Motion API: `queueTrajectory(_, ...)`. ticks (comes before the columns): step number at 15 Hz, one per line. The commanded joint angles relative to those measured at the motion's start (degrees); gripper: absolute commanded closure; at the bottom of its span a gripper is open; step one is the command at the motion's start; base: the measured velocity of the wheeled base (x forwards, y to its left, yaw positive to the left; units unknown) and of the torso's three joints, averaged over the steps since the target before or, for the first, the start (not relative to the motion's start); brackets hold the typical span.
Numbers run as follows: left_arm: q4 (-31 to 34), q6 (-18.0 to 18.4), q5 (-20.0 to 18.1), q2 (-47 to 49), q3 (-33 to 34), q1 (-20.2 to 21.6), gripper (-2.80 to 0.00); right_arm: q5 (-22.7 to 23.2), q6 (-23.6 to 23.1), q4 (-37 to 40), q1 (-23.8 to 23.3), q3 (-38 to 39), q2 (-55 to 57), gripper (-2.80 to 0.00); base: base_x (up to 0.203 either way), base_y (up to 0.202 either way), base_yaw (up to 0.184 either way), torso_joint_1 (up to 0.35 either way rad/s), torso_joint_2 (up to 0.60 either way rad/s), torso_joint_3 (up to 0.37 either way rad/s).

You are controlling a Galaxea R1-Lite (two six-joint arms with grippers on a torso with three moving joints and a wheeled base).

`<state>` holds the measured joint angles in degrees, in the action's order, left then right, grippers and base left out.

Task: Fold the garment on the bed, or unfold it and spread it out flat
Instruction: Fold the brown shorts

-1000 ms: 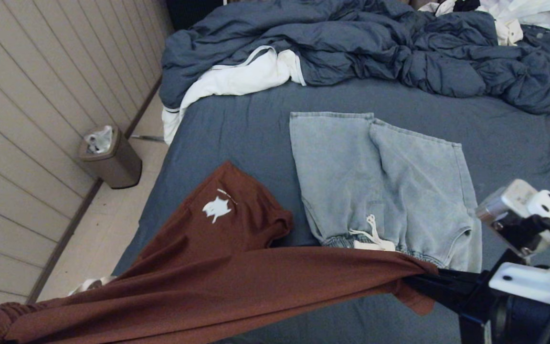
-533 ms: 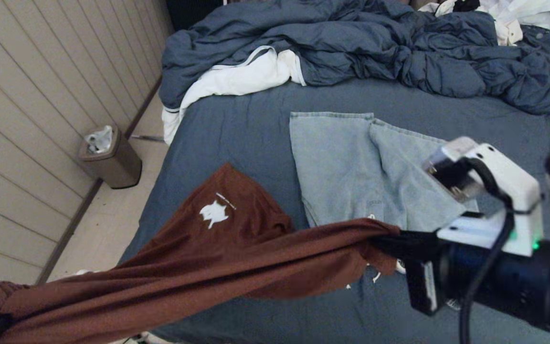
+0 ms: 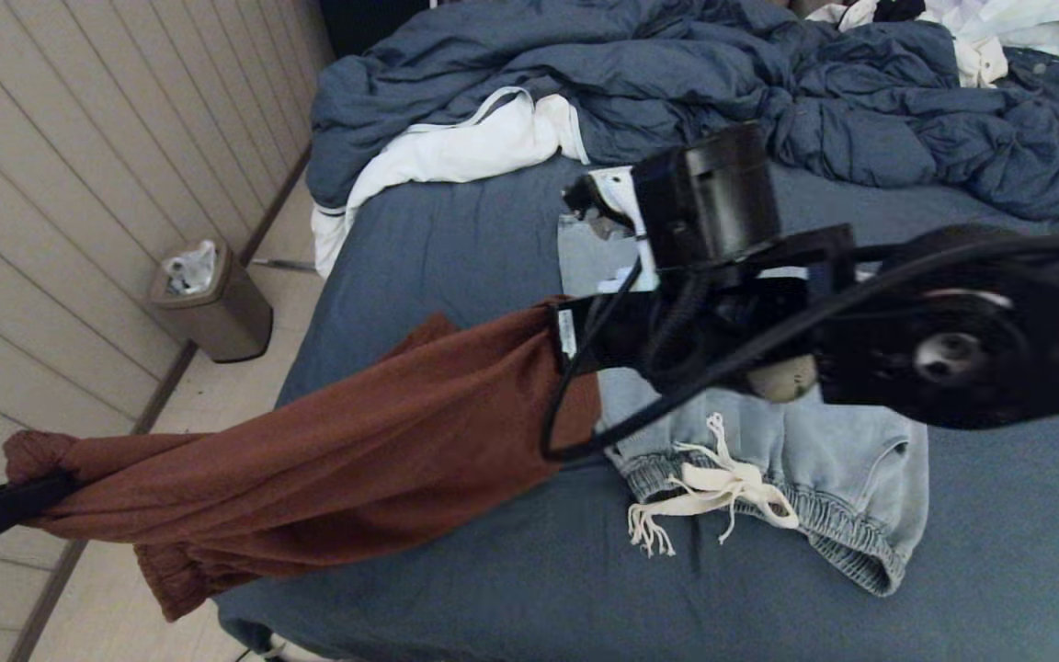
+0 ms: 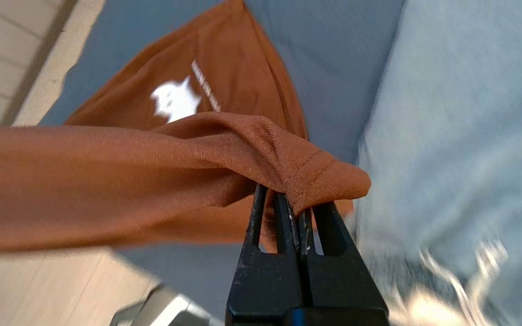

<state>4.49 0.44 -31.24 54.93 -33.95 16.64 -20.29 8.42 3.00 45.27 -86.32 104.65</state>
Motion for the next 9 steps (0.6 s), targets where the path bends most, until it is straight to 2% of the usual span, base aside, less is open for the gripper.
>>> queueTrajectory(1, -0.64, 0.00, -0.09, 4.86, -0.30, 0.06, 0.00, -0.04, -0.21, 0.08, -0.68, -6.12, 9.37, 0.00, 0.000, 0.000, 0.000, 0.000, 0.00, 0.000)
queueTrajectory(6, -6.89, -0.11, -0.13, 14.21, -1.36, 0.06, 0.00, 0.67, -1.05, 2.24, -3.22, -18.75, 19.87, 0.00, 0.000, 0.000, 0.000, 0.000, 0.00, 0.000)
queueTrajectory(9, -12.64, -1.54, -0.13, 20.68, -1.57, 0.42, 0.00, 2.04, -1.40, 4.17, -5.10, -25.88, 25.62, 0.00, 0.000, 0.000, 0.000, 0.000, 0.00, 0.000)
